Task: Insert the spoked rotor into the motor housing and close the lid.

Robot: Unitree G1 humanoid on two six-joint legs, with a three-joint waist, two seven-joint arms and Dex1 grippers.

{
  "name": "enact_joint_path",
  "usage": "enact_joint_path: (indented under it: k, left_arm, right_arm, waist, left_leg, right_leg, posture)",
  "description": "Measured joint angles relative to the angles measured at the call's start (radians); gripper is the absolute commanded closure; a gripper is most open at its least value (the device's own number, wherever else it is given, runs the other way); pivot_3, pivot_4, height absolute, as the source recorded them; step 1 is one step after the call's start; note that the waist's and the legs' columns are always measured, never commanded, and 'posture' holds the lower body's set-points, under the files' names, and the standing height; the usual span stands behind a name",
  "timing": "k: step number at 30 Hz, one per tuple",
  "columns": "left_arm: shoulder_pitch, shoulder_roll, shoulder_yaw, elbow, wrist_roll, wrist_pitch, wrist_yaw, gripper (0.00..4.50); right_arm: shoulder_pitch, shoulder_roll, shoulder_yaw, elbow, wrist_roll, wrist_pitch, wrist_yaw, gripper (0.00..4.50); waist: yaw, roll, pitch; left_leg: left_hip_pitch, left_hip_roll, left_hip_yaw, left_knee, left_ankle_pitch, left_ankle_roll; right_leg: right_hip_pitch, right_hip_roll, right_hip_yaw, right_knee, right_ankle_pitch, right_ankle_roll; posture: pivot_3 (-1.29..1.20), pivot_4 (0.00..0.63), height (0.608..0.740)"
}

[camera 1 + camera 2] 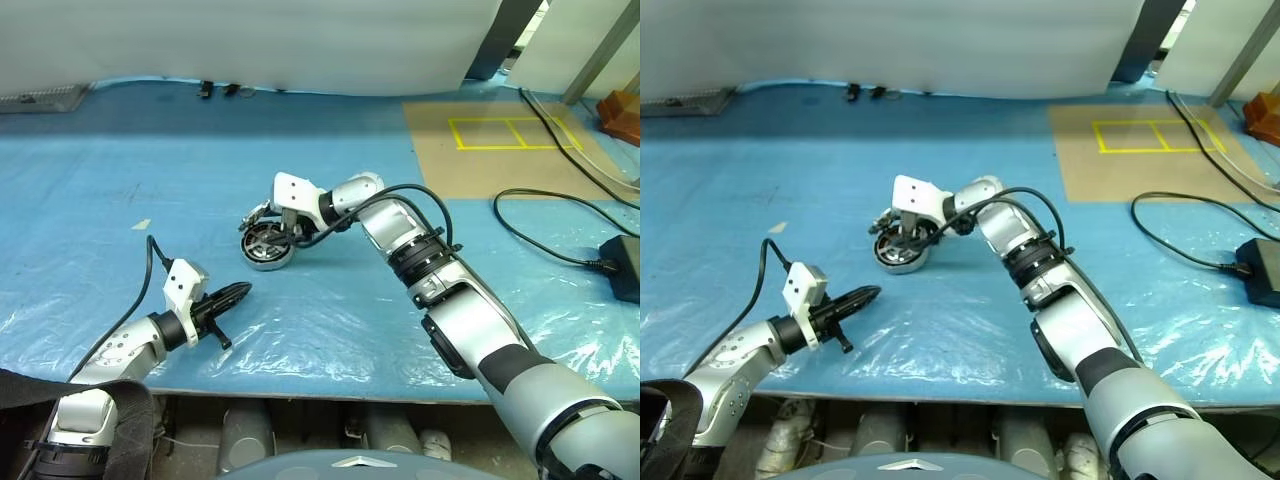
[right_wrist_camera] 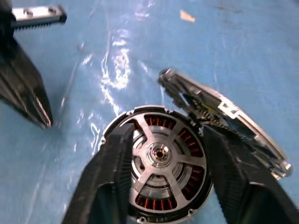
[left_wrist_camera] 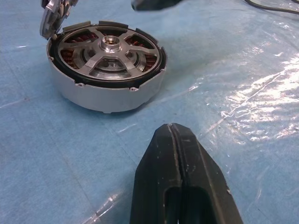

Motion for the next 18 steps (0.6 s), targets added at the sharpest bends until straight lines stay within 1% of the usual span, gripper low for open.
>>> enact_joint_path:
  k: [1, 4, 10, 13, 16, 18]
  left_arm:
    - [0.001, 0.0, 0.0, -0.005, 0.0, 0.004, 0.002, 4.5]
    - [-0.002, 0.0, -0.002, -0.02, -0.002, 0.009, 0.012, 4.5]
    - [-0.032, 0.004, -0.001, -0.041, -0.011, 0.043, 0.034, 4.5]
    - [-0.039, 0.007, -0.001, -0.064, -0.02, 0.063, 0.038, 4.5]
    - [-0.041, 0.012, -0.001, -0.068, -0.022, 0.079, 0.043, 4.5]
    - [-0.043, 0.014, 0.0, -0.07, -0.023, 0.081, 0.043, 4.5]
  right_arm:
    - [0.003, 0.006, -0.008, 0.0, 0.011, 0.022, -0.01, 3.39]
    - [0.035, 0.034, -0.046, 0.002, 0.045, 0.067, -0.057, 4.46]
    - [0.061, 0.089, -0.121, 0.037, 0.091, 0.103, -0.202, 4.49]
    - [0.089, 0.082, -0.09, 0.076, 0.058, 0.079, -0.239, 4.49]
    - [0.116, 0.069, -0.054, 0.07, 0.042, 0.06, -0.229, 4.49]
    - [0.132, 0.054, -0.028, 0.046, 0.029, 0.054, -0.212, 4.49]
  waist:
    - [0.0, 0.0, 0.0]
    - [0.001, 0.0, 0.0]
    - [0.001, 0.0, 0.0]
    - [0.001, 0.0, 0.0]
    - [0.0, 0.001, -0.001]
    - [0.0, 0.002, -0.002]
  left_leg:
    - [0.0, 0.0, 0.0, 0.0, 0.0, 0.0]
    - [0.0, 0.0, 0.0, 0.0, 0.0, 0.0]
    - [0.0, 0.0, 0.0, 0.0, 0.002, -0.004]
    - [0.0, -0.001, 0.0, 0.0, 0.002, -0.004]
    - [0.0, -0.001, 0.0, -0.001, 0.002, -0.004]
    - [0.005, -0.001, 0.0, -0.002, 0.002, -0.004]
  right_leg:
    - [0.0, 0.0, 0.0, 0.0, 0.0, 0.0]
    - [0.0, 0.0, 0.0, 0.0, 0.0, 0.0]
    - [0.0, 0.0, 0.0, 0.0, 0.0, 0.0]
    - [0.0, 0.0, 0.0, -0.001, 0.0, 0.0]
    - [0.001, 0.0, 0.0, -0.001, 0.0, 0.0]
    - [0.005, 0.0, 0.0, -0.002, 0.0, 0.0]
  posture:
    - [0.0, 0.15, 0.74]
    - [0.0, 0.15, 0.74]
    - [0.0, 0.15, 0.74]
    - [0.0, 0.15, 0.74]
    - [0.0, 0.15, 0.74]
    - [0.0, 0.15, 0.74]
